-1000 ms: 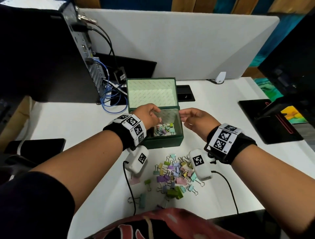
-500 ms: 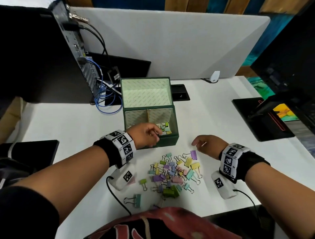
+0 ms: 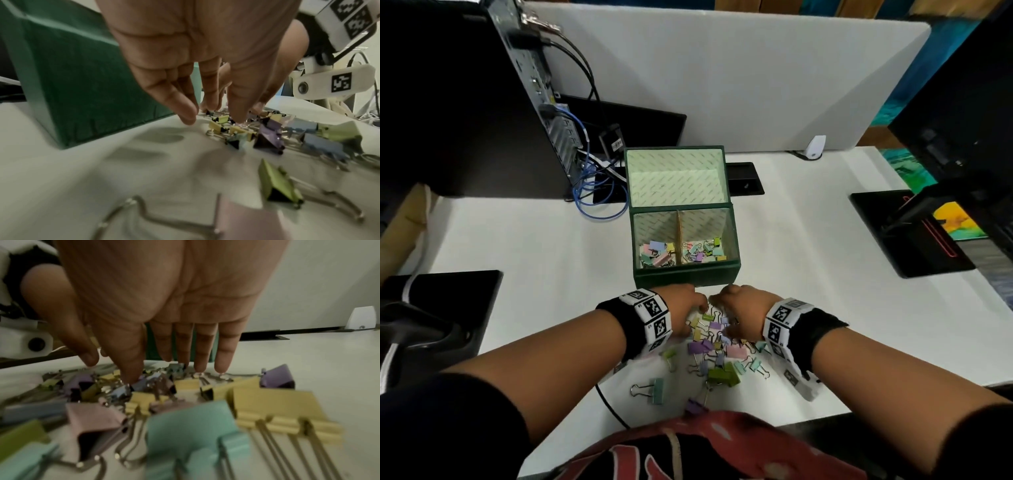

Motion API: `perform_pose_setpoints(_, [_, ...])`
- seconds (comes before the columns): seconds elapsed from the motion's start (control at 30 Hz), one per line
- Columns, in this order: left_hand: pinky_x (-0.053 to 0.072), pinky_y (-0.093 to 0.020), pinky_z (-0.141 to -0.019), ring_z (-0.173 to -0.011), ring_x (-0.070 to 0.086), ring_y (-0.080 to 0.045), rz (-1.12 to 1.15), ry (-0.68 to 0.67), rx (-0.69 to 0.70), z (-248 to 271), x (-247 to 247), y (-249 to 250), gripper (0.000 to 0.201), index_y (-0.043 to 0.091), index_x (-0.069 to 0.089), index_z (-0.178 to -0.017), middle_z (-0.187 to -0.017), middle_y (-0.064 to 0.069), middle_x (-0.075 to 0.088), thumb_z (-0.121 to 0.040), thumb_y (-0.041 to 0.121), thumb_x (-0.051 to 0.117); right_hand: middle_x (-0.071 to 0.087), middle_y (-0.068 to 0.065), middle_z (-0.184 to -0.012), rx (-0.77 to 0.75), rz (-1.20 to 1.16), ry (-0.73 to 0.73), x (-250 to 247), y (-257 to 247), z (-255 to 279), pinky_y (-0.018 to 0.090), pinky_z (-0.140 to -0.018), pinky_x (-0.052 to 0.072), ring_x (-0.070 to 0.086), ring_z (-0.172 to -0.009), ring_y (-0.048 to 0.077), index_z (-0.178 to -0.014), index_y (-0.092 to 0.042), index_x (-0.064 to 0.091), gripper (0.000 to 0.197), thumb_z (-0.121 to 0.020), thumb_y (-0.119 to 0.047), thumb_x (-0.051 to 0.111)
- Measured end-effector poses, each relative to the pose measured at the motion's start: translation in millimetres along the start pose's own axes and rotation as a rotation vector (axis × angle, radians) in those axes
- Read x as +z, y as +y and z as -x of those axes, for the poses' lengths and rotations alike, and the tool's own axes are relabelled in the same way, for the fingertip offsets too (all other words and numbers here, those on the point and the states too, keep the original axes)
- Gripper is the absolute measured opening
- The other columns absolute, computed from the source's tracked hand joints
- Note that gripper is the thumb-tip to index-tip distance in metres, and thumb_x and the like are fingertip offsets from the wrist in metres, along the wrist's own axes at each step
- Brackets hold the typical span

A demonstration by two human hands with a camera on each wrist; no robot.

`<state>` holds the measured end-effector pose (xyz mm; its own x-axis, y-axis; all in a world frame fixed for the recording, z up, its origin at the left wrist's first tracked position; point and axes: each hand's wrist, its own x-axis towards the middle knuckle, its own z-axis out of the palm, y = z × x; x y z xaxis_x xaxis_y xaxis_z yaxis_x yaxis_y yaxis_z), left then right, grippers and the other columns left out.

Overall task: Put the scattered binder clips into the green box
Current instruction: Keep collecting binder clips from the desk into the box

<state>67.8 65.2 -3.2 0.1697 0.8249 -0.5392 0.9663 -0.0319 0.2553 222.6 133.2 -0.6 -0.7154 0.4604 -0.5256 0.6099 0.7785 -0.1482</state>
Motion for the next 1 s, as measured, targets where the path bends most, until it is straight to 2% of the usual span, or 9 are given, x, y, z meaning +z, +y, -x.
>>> perform_pose_setpoints(0.1, [0.043, -0.030, -0.080, -0.106, 0.054, -0.026, 0.028, 0.005, -0.017, -3, 5, 2, 0.049, 0.022, 0.050, -0.122, -0.120, -0.008, 0.052, -0.077, 0.027, 0.069, 0.050, 0.011, -0.120, 0.027, -0.028, 0.028, 3, -2, -5, 0.038, -0.084, 0.051, 0.057, -0.105, 0.031, -0.118, -0.017, 0.050, 0.045, -0.078, -0.030, 0.066])
perform_pose_setpoints(0.2, [0.044, -0.032, -0.081, -0.106, 0.054, -0.027, 0.048, 0.007, -0.021, -3, 10, 5, 0.052, 0.023, 0.048, -0.122, -0.120, -0.008, 0.049, -0.075, 0.026, 0.069, 0.049, 0.012, -0.119, 0.052, -0.086, 0.065, 3, -2, -8, 0.032, -0.079, 0.046, 0.058, -0.101, 0.031, -0.119, -0.015, 0.051, 0.040, -0.082, -0.021, 0.063])
perform_pose_setpoints(0.33, [0.046, -0.036, -0.086, -0.109, 0.051, -0.028, 0.047, 0.020, 0.007, -3, 12, 8, 0.056, 0.023, 0.046, -0.123, -0.120, -0.008, 0.048, -0.073, 0.025, 0.071, 0.051, 0.013, -0.117, 0.075, -0.123, 0.081, 4, -1, -8, 0.033, -0.077, 0.046, 0.058, -0.099, 0.031, -0.118, -0.016, 0.051, 0.037, -0.083, -0.020, 0.062])
perform_pose_setpoints(0.4, [0.047, -0.037, -0.086, -0.108, 0.050, -0.028, 0.053, 0.026, 0.035, -3, 14, 7, 0.055, 0.027, 0.045, -0.121, -0.117, -0.008, 0.048, -0.072, 0.024, 0.071, 0.051, 0.012, -0.114, 0.077, -0.129, 0.075, 5, -1, -9, 0.031, -0.075, 0.044, 0.057, -0.099, 0.030, -0.115, -0.017, 0.053, 0.035, -0.082, -0.018, 0.062])
perform_pose_setpoints(0.5, [0.048, -0.041, -0.086, -0.105, 0.049, -0.028, 0.055, 0.011, 0.068, -4, 14, 6, 0.050, 0.032, 0.046, -0.116, -0.113, -0.007, 0.047, -0.073, 0.022, 0.070, 0.051, 0.011, -0.110, 0.076, -0.145, 0.080, 5, -2, -10, 0.032, -0.077, 0.044, 0.055, -0.101, 0.029, -0.111, -0.017, 0.057, 0.030, -0.082, -0.017, 0.061])
perform_pose_setpoints(0.63, [0.049, -0.042, -0.087, -0.104, 0.050, -0.029, 0.024, -0.027, 0.094, -5, 13, 5, 0.034, 0.027, 0.055, -0.110, -0.114, -0.008, 0.046, -0.078, 0.020, 0.065, 0.051, 0.011, -0.108, 0.071, -0.121, 0.074, 2, -1, -12, 0.029, -0.071, 0.039, 0.056, -0.096, 0.028, -0.107, -0.015, 0.058, 0.025, -0.082, -0.014, 0.059])
perform_pose_setpoints(0.77, [0.049, -0.040, -0.087, -0.103, 0.052, -0.030, 0.006, -0.056, 0.108, -7, 10, 3, 0.027, 0.020, 0.060, -0.107, -0.115, -0.010, 0.048, -0.080, 0.013, 0.059, 0.046, 0.007, -0.096, 0.077, -0.139, 0.077, -1, 2, -12, 0.028, -0.069, 0.037, 0.049, -0.083, 0.024, -0.091, -0.015, 0.056, 0.014, -0.079, -0.011, 0.060])
perform_pose_setpoints(0.87, [0.050, -0.043, -0.086, -0.100, 0.055, -0.032, -0.001, -0.076, 0.104, -8, 7, 0, 0.024, 0.017, 0.060, -0.103, -0.114, -0.012, 0.048, -0.079, 0.010, 0.059, 0.050, 0.009, -0.099, 0.082, -0.148, 0.093, -2, 6, -11, 0.025, -0.070, 0.034, 0.045, -0.082, 0.021, -0.096, -0.010, 0.058, 0.018, -0.078, -0.009, 0.061])
perform_pose_setpoints(1.0, [0.052, -0.043, -0.081, -0.094, 0.057, -0.033, -0.011, -0.083, 0.095, -9, 8, -4, 0.022, 0.016, 0.058, -0.097, -0.112, -0.012, 0.047, -0.076, 0.010, 0.061, 0.047, 0.007, -0.093, 0.081, -0.157, 0.111, -1, 7, -10, 0.024, -0.069, 0.033, 0.045, -0.081, 0.022, -0.095, -0.007, 0.059, 0.018, -0.078, -0.009, 0.062])
